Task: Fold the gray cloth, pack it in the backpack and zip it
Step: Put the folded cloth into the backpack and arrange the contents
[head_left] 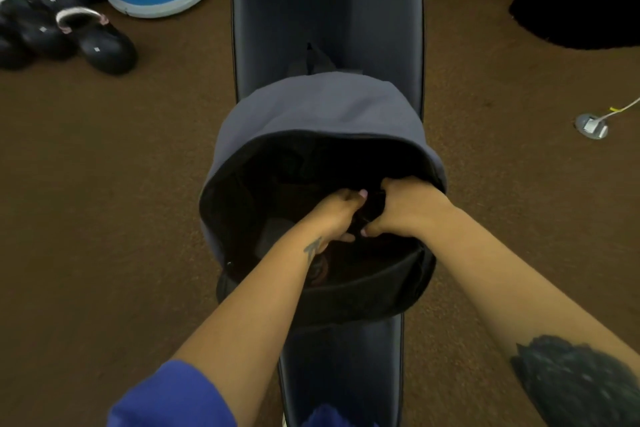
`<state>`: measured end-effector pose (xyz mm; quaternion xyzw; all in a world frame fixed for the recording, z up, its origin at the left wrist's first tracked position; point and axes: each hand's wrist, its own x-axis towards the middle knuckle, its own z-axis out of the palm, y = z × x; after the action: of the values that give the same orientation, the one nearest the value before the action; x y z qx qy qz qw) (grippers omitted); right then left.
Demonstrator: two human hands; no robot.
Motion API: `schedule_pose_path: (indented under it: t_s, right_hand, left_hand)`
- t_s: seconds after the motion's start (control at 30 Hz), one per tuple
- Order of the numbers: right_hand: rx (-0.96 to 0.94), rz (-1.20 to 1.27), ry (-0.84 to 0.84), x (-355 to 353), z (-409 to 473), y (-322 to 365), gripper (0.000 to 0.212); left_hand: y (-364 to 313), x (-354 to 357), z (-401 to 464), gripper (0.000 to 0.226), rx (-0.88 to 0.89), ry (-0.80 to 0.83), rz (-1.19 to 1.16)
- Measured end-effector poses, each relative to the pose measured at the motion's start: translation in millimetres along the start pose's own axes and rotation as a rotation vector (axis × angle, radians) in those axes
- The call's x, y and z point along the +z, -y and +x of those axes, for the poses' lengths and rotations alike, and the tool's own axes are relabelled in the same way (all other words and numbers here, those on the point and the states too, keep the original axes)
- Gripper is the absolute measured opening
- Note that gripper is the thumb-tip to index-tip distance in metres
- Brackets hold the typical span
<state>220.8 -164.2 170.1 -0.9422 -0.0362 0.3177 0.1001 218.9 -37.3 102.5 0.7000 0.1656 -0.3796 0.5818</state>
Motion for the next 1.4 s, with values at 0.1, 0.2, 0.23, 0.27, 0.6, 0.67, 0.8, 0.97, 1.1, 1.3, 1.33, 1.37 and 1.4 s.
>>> schedule_pose_path:
  t_s: [0.1, 0.2, 0.23, 0.27, 0.6, 0.67, 0.8, 0.97, 1.1, 1.3, 1.33, 1.37, 1.4]
  right_hand:
    - [0.037, -0.06, 0.059, -4.1, 4.1, 2.8, 0.068]
    - [0.09, -0.09, 0.106, -2.6, 8.1, 3.5, 0.074]
    - [0.092, -0.085, 0.109, -1.1, 9.4, 4.6, 0.076]
    - [0.092, -0.076, 0.105, 0.1, 9.4, 5.5, 0.076]
    - [0.043, 0.023, -0.091, 12.8, 2.5, 13.1, 0.058]
    - [-0.012, 0.068, -0.277, 17.1, -2.1, 15.2, 0.053]
    - [-0.352, 0.178, -0.637, 31.3, -12.8, 38.5, 0.023]
    - [-0.321, 0.0, -0.095, 71.1, 27.4, 67.6, 0.034]
    - [-0.254, -0.11, 0.082, 96.1, 52.2, 78.2, 0.034]
    - [-0.228, -0.162, 0.181, 108.9, 65.5, 72.4, 0.048]
    - [-0.235, -0.156, 0.169, 110.5, 66.0, 71.0, 0.05]
    - [-0.243, -0.144, 0.154, 111.5, 65.7, 69.8, 0.053]
    - [-0.249, -0.123, 0.145, 112.2, 64.2, 68.5, 0.054]
  left_hand:
    - [4.1, 0.5, -0.9, 0.057, -0.001, 0.002, -0.046]
    - [9.1, -7.6, -2.9, 0.054, 0.001, -0.009, -0.023]
    - [11.1, -13.0, -3.3, 0.05, 0.0, -0.021, -0.006]
    - [12.7, -17.8, -3.4, 0.045, -0.003, -0.037, 0.0]
    - [21.3, -54.3, -12.0, 0.035, -0.116, -0.244, 0.018]
    - [30.0, -59.4, -10.8, 0.034, -0.137, -0.281, 0.094]
    - [46.5, -70.8, -1.9, 0.02, -0.223, -0.412, 0.151]
    - [48.7, -74.9, -6.7, 0.028, -0.273, -0.347, 0.468]
    - [55.6, -74.2, -7.1, 0.033, -0.385, -0.255, 0.736]
    - [61.5, -68.1, -7.3, 0.028, -0.402, -0.109, 1.004]
    - [61.8, -66.8, -7.6, 0.029, -0.412, -0.108, 1.012]
    - [62.0, -66.0, -7.4, 0.03, -0.415, -0.113, 1.008]
    - [61.9, -64.8, -7.3, 0.032, -0.417, -0.118, 0.996]
